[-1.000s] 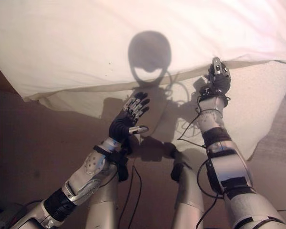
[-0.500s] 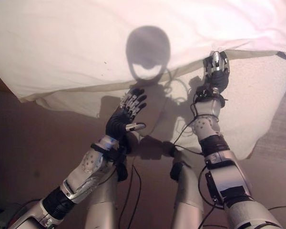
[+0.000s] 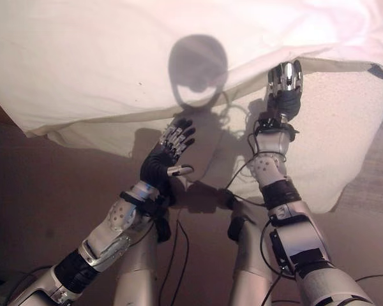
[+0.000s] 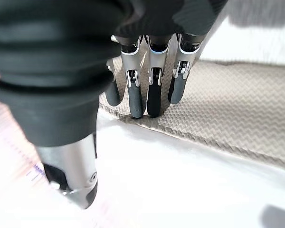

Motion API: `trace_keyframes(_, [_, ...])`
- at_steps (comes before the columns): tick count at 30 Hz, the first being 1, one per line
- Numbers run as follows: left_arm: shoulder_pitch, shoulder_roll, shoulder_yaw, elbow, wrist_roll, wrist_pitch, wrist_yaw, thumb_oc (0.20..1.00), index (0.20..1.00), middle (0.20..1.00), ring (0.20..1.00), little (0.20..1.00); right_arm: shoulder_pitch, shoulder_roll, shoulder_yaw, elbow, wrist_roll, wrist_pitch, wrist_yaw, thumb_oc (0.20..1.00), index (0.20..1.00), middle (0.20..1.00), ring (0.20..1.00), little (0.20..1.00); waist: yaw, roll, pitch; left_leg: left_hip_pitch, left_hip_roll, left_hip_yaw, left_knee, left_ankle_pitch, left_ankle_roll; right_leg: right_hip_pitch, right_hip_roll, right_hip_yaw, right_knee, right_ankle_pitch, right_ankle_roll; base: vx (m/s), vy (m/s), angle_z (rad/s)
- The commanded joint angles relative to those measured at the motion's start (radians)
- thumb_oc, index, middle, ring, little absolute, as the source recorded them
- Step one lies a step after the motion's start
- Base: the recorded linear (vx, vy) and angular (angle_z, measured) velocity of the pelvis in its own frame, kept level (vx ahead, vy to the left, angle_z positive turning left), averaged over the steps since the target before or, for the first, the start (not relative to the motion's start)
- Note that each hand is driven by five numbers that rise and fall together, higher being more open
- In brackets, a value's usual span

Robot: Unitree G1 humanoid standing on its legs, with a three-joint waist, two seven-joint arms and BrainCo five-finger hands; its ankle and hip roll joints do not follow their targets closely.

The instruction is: Make the bed

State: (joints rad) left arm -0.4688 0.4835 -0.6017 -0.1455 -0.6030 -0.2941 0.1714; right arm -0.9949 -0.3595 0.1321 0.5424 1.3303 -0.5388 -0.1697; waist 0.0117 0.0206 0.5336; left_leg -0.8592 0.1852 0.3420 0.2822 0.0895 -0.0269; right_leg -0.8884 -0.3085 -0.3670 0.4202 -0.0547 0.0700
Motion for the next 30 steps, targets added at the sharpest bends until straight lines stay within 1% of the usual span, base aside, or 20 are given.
trace_keyframes(1, [0.048, 0.019, 0.031, -0.129, -0.002, -0.062, -0.025, 1.000, 1.000, 1.000, 1.000, 1.000, -0.048, -0.021, 0.007, -0.113, 0.010, -0.072, 0.046, 1.000, 1.000, 1.000, 1.000, 1.000, 0.010, 0.001, -0.014, 0.040, -0.012, 0.059, 0.060, -0.134, -0.040, 0.020, 0.001, -0.028, -0.007, 0.068, 0.088, 0.00, 0.000, 0.00])
trace_keyframes(4, [0.050, 0.022, 0.032, -0.128, -0.002, -0.063, -0.024, 1.000, 1.000, 1.000, 1.000, 1.000, -0.040, -0.018, 0.012, -0.115, 0.000, -0.068, 0.035, 1.000, 1.000, 1.000, 1.000, 1.000, 0.009, 0.000, -0.014, 0.043, -0.013, 0.059, 0.056, -0.134, -0.040, 0.020, 0.001, -0.027, -0.009, 0.070, 0.087, 0.00, 0.000, 0.00])
trace_keyframes(5, [0.052, 0.025, 0.034, -0.126, 0.000, -0.062, -0.020, 1.000, 1.000, 1.000, 1.000, 1.000, -0.039, -0.025, 0.013, -0.093, -0.022, -0.066, 0.008, 1.000, 1.000, 1.000, 1.000, 1.000, 0.009, -0.003, -0.014, 0.043, -0.014, 0.059, 0.057, -0.134, -0.039, 0.021, 0.001, -0.028, -0.010, 0.070, 0.087, 0.00, 0.000, 0.00])
trace_keyframes(6, [0.055, 0.025, 0.033, -0.127, 0.003, -0.059, -0.013, 1.000, 1.000, 1.000, 1.000, 1.000, -0.042, -0.031, 0.017, -0.080, -0.083, -0.058, -0.057, 1.000, 1.000, 1.000, 1.000, 1.000, 0.008, -0.005, -0.014, 0.044, -0.012, 0.060, 0.058, -0.135, -0.040, 0.023, 0.002, -0.027, -0.010, 0.070, 0.087, 0.00, 0.000, 0.00])
trace_keyframes(7, [0.058, 0.027, 0.033, -0.124, 0.011, -0.049, 0.001, 1.000, 1.000, 1.000, 1.000, 1.000, -0.033, -0.036, 0.038, -0.076, -0.170, -0.021, -0.121, 1.000, 1.000, 1.000, 1.000, 1.000, 0.005, -0.011, -0.014, 0.041, -0.011, 0.062, 0.054, -0.133, -0.039, 0.020, 0.003, -0.029, -0.015, 0.075, 0.086, 0.00, 0.000, 0.00])
trace_keyframes(8, [0.058, 0.025, 0.033, -0.124, 0.012, -0.048, 0.003, 1.000, 1.000, 1.000, 1.000, 1.000, -0.032, -0.034, 0.038, -0.082, -0.181, -0.018, -0.132, 1.000, 1.000, 1.000, 1.000, 1.000, 0.004, -0.011, -0.014, 0.042, -0.012, 0.062, 0.053, -0.133, -0.039, 0.021, 0.003, -0.029, -0.015, 0.075, 0.086, 0.00, 0.000, 0.00])
trace_keyframes(9, [0.057, 0.026, 0.033, -0.121, 0.025, -0.040, 0.015, 1.000, 1.000, 1.000, 1.000, 1.000, -0.007, -0.040, 0.066, -0.096, -0.262, 0.026, -0.164, 1.000, 1.000, 1.000, 1.000, 1.000, -0.001, -0.018, -0.014, 0.039, -0.009, 0.063, 0.053, -0.132, -0.039, 0.019, 0.004, -0.030, -0.018, 0.079, 0.085, 0.00, 0.000, 0.00])
trace_keyframes(10, [0.057, 0.025, 0.033, -0.121, 0.026, -0.040, 0.016, 1.000, 1.000, 1.000, 1.000, 1.000, -0.006, -0.039, 0.066, -0.101, -0.270, 0.030, -0.172, 1.000, 1.000, 1.000, 1.000, 1.000, -0.001, -0.018, -0.014, 0.039, -0.009, 0.064, 0.053, -0.131, -0.038, 0.019, 0.004, -0.030, -0.019, 0.079, 0.085, 0.00, 0.000, 0.00])
trace_keyframes(11, [0.059, 0.025, 0.031, -0.122, 0.037, -0.035, 0.026, 1.000, 1.000, 1.000, 1.000, 1.000, 0.023, -0.051, 0.088, -0.118, -0.387, 0.071, -0.220, 1.000, 1.000, 1.000, 1.000, 1.000, -0.004, -0.022, -0.014, 0.038, -0.010, 0.064, 0.051, -0.130, -0.038, 0.020, 0.004, -0.031, -0.024, 0.082, 0.086, 0.00, 0.000, 0.00])
trace_keyframes(12, [0.059, 0.024, 0.031, -0.122, 0.038, -0.034, 0.027, 1.000, 1.000, 1.000, 1.000, 1.000, 0.026, -0.049, 0.088, -0.124, -0.397, 0.074, -0.229, 1.000, 1.000, 1.000, 1.000, 1.000, -0.004, -0.021, -0.014, 0.039, -0.010, 0.064, 0.050, -0.130, -0.038, 0.021, 0.004, -0.031, -0.025, 0.083, 0.086, 0.00, 0.000, 0.00])
trace_keyframes(14, [0.060, 0.020, 0.029, -0.138, 0.038, -0.038, 0.028, 1.000, 1.000, 1.000, 1.000, 1.000, 0.092, -0.037, 0.090, -0.143, -0.421, 0.091, -0.223, 1.000, 1.000, 1.000, 1.000, 1.000, -0.007, -0.021, -0.014, 0.037, -0.012, 0.062, 0.046, -0.127, -0.037, 0.023, 0.005, -0.033, -0.034, 0.086, 0.087, 0.00, 0.000, 0.00])
trace_keyframes(15, [0.061, 0.021, 0.028, -0.138, 0.038, -0.037, 0.028, 1.000, 1.000, 1.000, 1.000, 1.000, 0.094, -0.036, 0.088, -0.145, -0.423, 0.091, -0.224, 1.000, 1.000, 1.000, 1.000, 1.000, -0.006, -0.021, -0.014, 0.038, -0.011, 0.062, 0.046, -0.127, -0.037, 0.024, 0.005, -0.033, -0.035, 0.087, 0.087, 0.00, 0.000, 0.00])
trace_keyframes(21, [0.073, 0.027, 0.027, -0.147, 0.038, -0.044, 0.033, 1.000, 1.000, 1.000, 1.000, 1.000, 0.207, 0.007, 0.067, -0.167, -0.397, 0.079, -0.210, 1.000, 1.000, 1.000, 1.000, 1.000, -0.012, -0.023, -0.014, 0.051, -0.008, 0.065, 0.041, -0.125, -0.038, 0.037, 0.006, -0.030, -0.047, 0.091, 0.087, 0.00, 0.000, 0.00])
trace_keyframes(30, [0.077, 0.030, 0.021, -0.145, 0.036, -0.048, 0.028, 1.000, 1.000, 1.000, 1.000, 1.000, 0.224, 0.021, 0.052, -0.145, -0.367, 0.077, -0.205, 1.000, 1.000, 1.000, 1.000, 1.000, -0.014, -0.019, -0.014, 0.054, -0.004, 0.067, 0.044, -0.126, -0.039, 0.033, 0.011, -0.029, -0.049, 0.090, 0.085, 0.00, -0.001, 0.00])
